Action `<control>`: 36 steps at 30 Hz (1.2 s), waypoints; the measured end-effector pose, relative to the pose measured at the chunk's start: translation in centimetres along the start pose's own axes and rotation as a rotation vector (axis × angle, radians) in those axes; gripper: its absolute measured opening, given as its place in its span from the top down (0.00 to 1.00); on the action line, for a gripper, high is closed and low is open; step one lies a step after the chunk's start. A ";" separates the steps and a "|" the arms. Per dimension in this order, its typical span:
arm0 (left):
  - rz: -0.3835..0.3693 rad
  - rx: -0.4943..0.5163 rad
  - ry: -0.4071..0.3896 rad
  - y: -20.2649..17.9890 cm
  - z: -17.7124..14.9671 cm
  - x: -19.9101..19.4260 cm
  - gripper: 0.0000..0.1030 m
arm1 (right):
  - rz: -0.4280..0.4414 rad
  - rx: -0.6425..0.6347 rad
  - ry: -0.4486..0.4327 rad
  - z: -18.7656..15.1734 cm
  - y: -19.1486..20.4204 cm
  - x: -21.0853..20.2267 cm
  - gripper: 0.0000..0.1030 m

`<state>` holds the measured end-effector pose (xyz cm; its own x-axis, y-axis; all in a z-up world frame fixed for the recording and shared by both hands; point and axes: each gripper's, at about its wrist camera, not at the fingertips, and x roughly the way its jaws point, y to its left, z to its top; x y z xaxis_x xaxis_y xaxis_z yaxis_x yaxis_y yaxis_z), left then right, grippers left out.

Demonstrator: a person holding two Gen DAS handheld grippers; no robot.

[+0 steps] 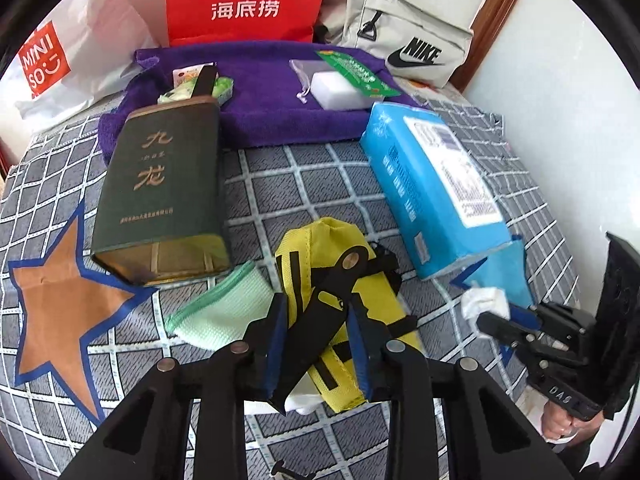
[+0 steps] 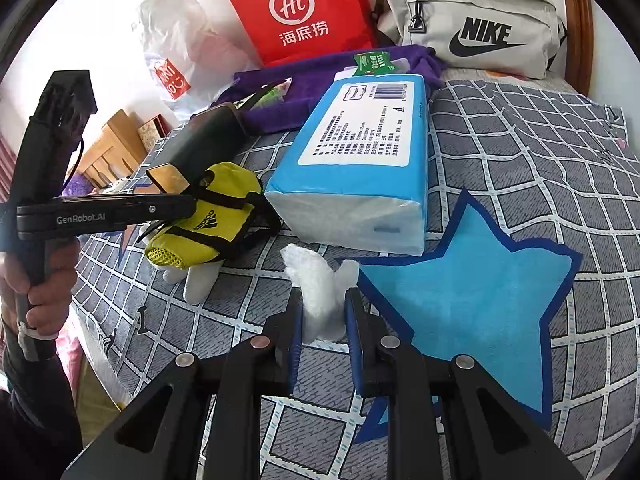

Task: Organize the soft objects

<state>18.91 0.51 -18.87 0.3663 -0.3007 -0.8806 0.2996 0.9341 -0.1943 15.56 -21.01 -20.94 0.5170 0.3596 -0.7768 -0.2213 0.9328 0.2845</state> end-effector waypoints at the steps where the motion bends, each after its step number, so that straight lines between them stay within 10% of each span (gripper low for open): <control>1: 0.007 0.002 0.003 0.0 -0.2 0.1 0.72 | -0.003 -0.003 0.000 -0.1 0.1 -0.1 0.80; 19: 0.094 0.084 -0.040 -0.7 -2.9 -1.8 0.62 | 0.006 0.009 -0.001 -0.6 -0.2 -0.1 0.80; 27: 0.072 0.092 -0.030 -0.7 -3.4 -1.9 0.88 | 0.010 0.010 -0.002 -0.5 -0.3 0.0 0.80; 36: 0.067 0.045 -0.015 0.3 -3.3 -1.0 0.93 | -0.001 -0.007 0.001 -0.4 0.0 0.2 0.80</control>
<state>15.73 1.78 -19.46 0.4001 -0.2409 -0.8842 0.3135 0.9426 -0.1149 15.34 -20.91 -21.36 0.5164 0.3588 -0.7776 -0.2263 0.9329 0.2802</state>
